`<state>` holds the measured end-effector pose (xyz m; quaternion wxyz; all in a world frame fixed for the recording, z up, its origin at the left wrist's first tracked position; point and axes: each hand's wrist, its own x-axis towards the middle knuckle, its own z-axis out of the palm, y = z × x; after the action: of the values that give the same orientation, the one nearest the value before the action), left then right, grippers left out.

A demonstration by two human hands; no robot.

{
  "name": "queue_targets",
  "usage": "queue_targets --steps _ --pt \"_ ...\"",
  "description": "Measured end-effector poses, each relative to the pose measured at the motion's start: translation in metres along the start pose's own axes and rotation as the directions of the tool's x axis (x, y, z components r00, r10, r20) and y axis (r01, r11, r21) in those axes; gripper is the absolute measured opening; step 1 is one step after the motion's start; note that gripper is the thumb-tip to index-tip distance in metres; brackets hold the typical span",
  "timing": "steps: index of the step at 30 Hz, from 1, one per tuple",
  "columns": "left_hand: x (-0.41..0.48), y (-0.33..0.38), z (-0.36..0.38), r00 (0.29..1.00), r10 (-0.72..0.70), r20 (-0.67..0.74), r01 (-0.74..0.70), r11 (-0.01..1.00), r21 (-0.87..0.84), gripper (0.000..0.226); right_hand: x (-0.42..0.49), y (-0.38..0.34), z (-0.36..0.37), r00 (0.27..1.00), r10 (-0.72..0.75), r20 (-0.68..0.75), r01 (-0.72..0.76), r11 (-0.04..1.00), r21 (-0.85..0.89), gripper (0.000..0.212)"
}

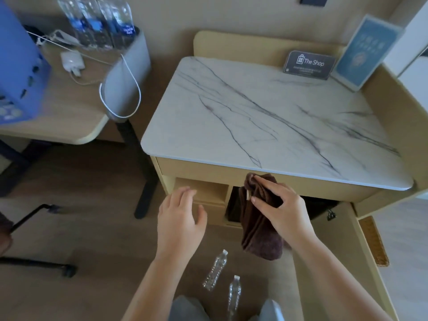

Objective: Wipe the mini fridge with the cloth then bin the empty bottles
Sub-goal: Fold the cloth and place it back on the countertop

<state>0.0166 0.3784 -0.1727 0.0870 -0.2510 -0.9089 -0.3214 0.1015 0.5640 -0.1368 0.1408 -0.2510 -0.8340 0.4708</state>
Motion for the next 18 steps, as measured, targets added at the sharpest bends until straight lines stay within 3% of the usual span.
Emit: queue_targets --steps 7,18 --pt "0.013 -0.053 -0.046 0.999 0.040 0.002 -0.040 0.999 -0.031 0.031 0.000 -0.051 0.045 0.999 -0.006 -0.038 0.006 1.000 0.004 0.044" --pt "0.049 -0.067 -0.055 0.995 0.099 -0.011 -0.100 0.988 -0.114 0.031 0.043 -0.088 0.058 0.997 -0.027 -0.079 0.028 1.000 0.010 0.043"
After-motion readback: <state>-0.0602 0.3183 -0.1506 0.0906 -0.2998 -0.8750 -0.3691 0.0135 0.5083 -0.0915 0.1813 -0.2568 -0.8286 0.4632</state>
